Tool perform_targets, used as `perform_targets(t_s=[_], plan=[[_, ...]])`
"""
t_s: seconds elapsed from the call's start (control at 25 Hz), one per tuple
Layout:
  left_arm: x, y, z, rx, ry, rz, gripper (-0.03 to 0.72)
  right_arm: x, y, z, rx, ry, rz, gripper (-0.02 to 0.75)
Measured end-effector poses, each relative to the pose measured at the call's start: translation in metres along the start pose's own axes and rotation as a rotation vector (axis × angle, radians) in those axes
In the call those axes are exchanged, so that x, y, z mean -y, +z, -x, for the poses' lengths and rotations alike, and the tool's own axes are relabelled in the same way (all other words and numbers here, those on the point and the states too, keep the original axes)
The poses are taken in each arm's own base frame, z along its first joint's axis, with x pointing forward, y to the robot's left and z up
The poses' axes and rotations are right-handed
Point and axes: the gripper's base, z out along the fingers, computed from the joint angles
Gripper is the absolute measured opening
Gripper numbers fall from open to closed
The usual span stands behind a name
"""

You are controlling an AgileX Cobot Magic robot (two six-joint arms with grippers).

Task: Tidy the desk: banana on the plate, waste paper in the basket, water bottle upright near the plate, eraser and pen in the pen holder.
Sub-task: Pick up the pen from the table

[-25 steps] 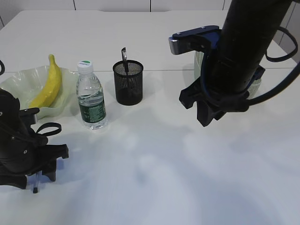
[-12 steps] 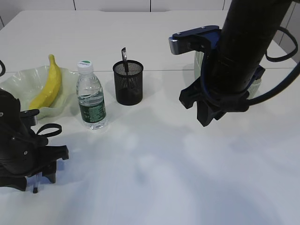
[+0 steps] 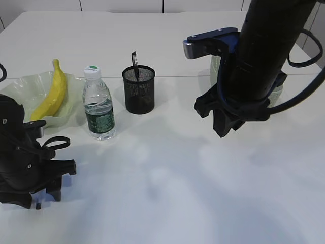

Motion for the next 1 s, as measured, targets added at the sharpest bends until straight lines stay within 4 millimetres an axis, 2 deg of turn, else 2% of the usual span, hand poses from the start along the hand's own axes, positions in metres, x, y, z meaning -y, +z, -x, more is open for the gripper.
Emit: perform_targets(t_s=[0.12,0.32,0.44,0.64,1.0], plan=[[-0.0003,0.0001,-0.0003,-0.007,0.0,0.007,0.36,0.0,0.0,0.0,0.0,0.0,0.0,0.23],[-0.0012,0.0001,-0.0013,-0.018,0.0,0.017,0.181,0.0,0.0,0.0,0.0,0.0,0.0,0.23],[-0.0026,0.0001,-0.001,-0.016,0.019,0.032,0.116,0.0,0.0,0.0,0.0,0.0,0.0,0.23],[-0.0038,0.0002,-0.0004,-0.01,0.041,0.046,0.069,0.0,0.0,0.0,0.0,0.0,0.0,0.23],[-0.005,0.0001,0.0006,0.0,0.068,0.059,0.046,0.0,0.0,0.0,0.0,0.0,0.0,0.23]])
